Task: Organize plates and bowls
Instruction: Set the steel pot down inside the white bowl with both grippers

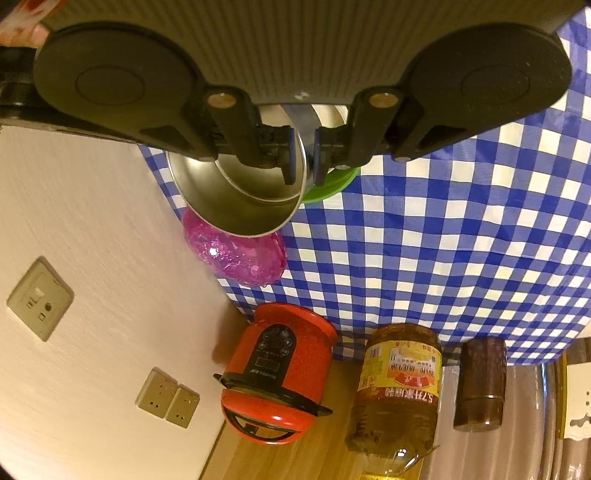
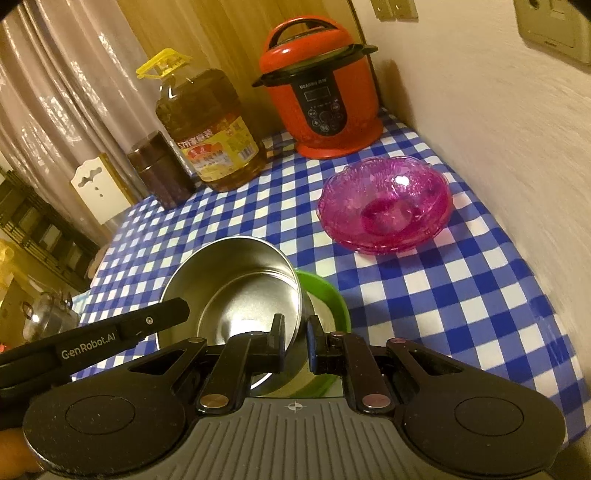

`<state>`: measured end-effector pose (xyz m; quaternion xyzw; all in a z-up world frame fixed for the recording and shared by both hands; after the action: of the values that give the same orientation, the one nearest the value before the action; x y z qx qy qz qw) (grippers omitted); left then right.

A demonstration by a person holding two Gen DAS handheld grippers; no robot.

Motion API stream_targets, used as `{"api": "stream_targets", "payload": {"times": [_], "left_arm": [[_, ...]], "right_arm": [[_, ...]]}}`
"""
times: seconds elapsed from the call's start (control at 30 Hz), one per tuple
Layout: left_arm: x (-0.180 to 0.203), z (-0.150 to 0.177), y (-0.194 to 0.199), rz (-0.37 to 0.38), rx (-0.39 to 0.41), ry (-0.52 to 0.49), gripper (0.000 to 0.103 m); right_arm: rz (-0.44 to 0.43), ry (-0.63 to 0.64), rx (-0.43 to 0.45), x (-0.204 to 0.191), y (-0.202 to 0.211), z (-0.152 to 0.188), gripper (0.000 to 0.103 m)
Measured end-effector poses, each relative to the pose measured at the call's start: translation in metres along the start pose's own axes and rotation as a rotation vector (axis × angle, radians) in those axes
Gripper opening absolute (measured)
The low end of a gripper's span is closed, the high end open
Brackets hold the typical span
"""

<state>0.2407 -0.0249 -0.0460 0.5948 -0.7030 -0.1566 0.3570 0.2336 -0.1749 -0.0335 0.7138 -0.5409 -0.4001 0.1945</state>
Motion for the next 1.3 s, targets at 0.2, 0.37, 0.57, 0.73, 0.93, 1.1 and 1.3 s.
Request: {"api": "stream_targets", "payload": {"times": [0.2, 0.37, 0.57, 0.73, 0.93, 1.1, 1.3], "left_arm": [[-0.007, 0.002, -0.019, -0.014, -0.024, 0.009, 0.007], [-0.012, 0.007, -0.029, -0.032, -0.049, 0.005, 0.007], [-0.016, 0.015, -0.037, -0.035, -0.08, 0.002, 0.007], [-0.018, 0.019, -0.041, -0.043, -0.101, -0.015, 0.008], [-0.022, 0.022, -0.043, -0.044, -0.115, -0.01, 0.008], [-0.025, 0.02, -0.037, -0.037, -0.097, 0.008, 0.01], [-0.028, 0.01, -0.023, -0.033, -0.048, 0.023, 0.012]], "right_arm": [[0.009, 0.01, -0.024, 0.005, -0.02, -0.004, 0.012], [0.011, 0.012, -0.059, 0.009, -0.036, 0.0, 0.012], [0.023, 0.014, -0.083, 0.013, -0.047, 0.005, 0.012], [0.033, 0.033, -0.091, 0.011, -0.051, 0.006, 0.012], [0.045, 0.046, -0.096, 0.011, -0.055, 0.009, 0.012], [0.021, 0.028, -0.086, 0.011, -0.05, 0.007, 0.012], [-0.015, -0.028, -0.028, 0.017, -0.037, 0.002, 0.012]]}}
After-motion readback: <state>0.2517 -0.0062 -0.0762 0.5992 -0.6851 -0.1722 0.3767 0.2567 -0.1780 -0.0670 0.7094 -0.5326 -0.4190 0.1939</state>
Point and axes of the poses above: each gripper's, at about its wrist camera, not at the fingertips, and y roughly against the way its jaws point, x to its right, z to its underside, the point moved 4 cm from there along -y, roughly the way its jaws point, and after that the axes turned 2 degrees about x, right-handed, at the moved point
